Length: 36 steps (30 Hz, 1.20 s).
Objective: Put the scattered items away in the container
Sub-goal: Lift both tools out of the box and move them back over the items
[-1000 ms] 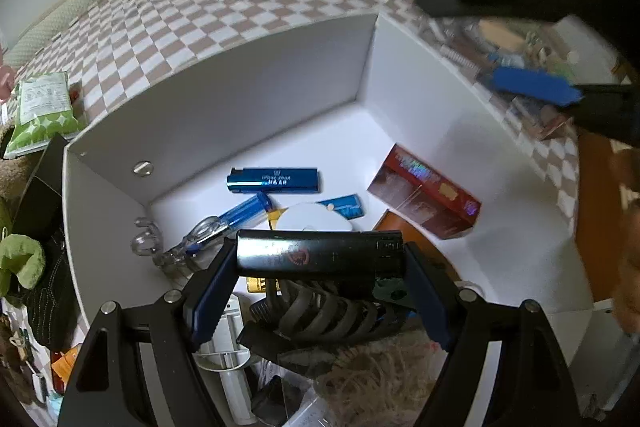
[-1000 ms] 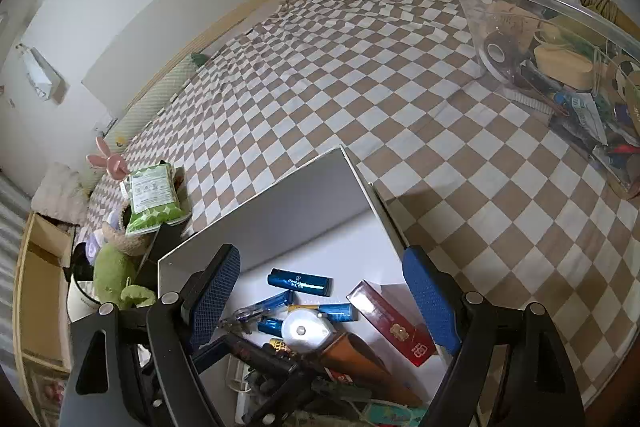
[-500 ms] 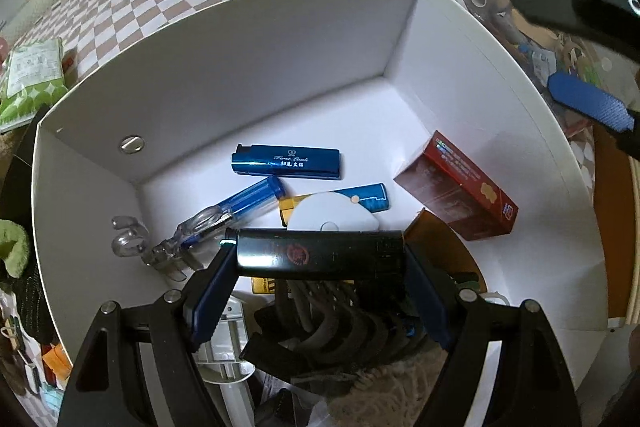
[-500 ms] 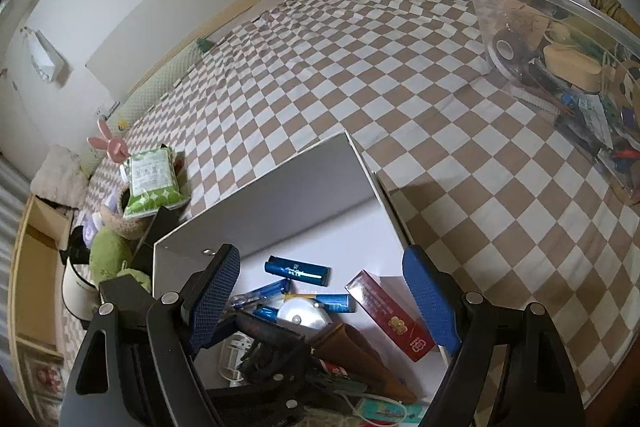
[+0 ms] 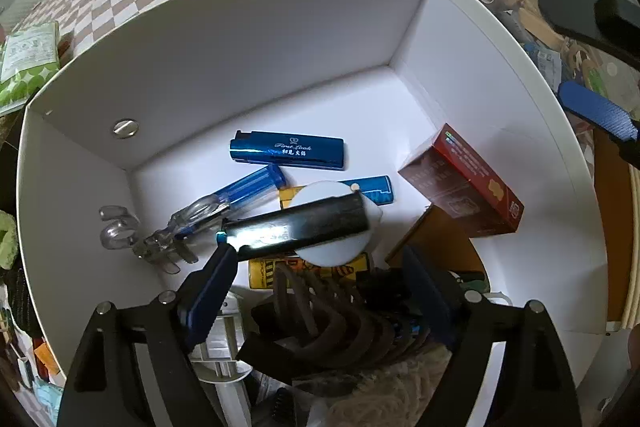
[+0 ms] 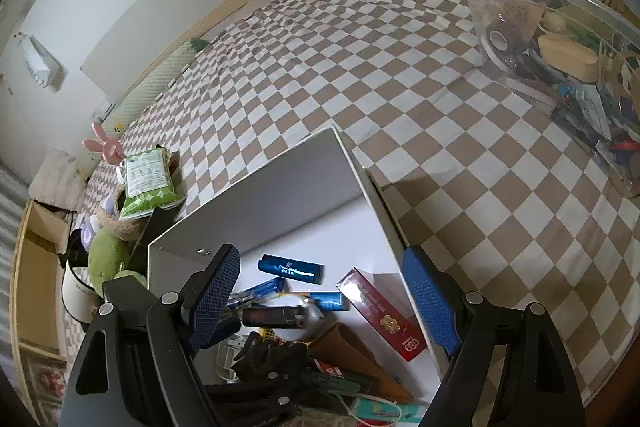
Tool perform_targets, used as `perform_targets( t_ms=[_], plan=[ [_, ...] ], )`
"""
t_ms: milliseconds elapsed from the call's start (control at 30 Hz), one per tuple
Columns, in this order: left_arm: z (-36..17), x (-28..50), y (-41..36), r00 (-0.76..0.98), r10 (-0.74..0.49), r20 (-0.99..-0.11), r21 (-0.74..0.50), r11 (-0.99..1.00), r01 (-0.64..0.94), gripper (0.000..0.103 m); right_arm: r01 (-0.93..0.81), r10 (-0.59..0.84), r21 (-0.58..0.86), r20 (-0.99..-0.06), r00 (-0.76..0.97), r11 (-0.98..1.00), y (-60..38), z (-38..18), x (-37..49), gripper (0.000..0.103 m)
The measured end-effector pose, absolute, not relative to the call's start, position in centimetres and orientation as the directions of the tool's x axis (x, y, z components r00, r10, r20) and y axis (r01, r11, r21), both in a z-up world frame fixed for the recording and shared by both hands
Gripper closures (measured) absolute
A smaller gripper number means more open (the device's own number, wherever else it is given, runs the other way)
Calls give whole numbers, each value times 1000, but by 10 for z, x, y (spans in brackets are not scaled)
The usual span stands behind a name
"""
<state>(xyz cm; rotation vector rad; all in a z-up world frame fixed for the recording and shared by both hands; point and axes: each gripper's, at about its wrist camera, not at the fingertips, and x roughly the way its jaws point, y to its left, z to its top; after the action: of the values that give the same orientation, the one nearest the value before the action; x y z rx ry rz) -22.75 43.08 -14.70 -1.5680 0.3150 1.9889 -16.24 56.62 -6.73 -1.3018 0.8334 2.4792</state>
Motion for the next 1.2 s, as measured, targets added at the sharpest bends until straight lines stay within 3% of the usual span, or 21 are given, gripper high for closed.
perform_targets(
  t_ms=[100,167,300,400,467,500,533,933,1200],
  plan=[
    [-138,-224,428,-161,316,-935,-171,-799,-577,13,-441,-73,392,-808,-585,-808,567,-68,-162,19],
    [-128,-222,425,-183,340,-923,-180,-798,-575,3,-441,-75,397,-805,-588,-805,566,-66,-161,19],
    [-110,-217,417,-225,389,-893,-206,-800,-564,0,-429,-70,389,-801,-594,-815,561,-61,-160,19],
    [-100,-214,411,-245,410,-878,-220,-803,-555,0,-420,-40,354,-801,-597,-836,553,-57,-158,19],
    [-96,-212,407,-255,417,-872,-225,-805,-549,0,-416,-12,324,-800,-600,-850,547,-53,-157,12],
    [-94,-212,404,-259,416,-872,-222,-806,-549,0,-415,3,313,-796,-606,-854,545,-51,-156,1],
    [-93,-212,402,-263,413,-872,-216,-807,-550,0,-415,19,302,-789,-614,-858,543,-49,-154,0],
    [-64,-201,373,-354,394,-848,-148,-818,-557,0,-479,178,179,-774,-608,-860,536,-34,-133,0],
    [-37,-191,347,-437,394,-808,-114,-833,-541,0,-450,162,175,-771,-616,-875,523,-20,-118,0]
  ],
)
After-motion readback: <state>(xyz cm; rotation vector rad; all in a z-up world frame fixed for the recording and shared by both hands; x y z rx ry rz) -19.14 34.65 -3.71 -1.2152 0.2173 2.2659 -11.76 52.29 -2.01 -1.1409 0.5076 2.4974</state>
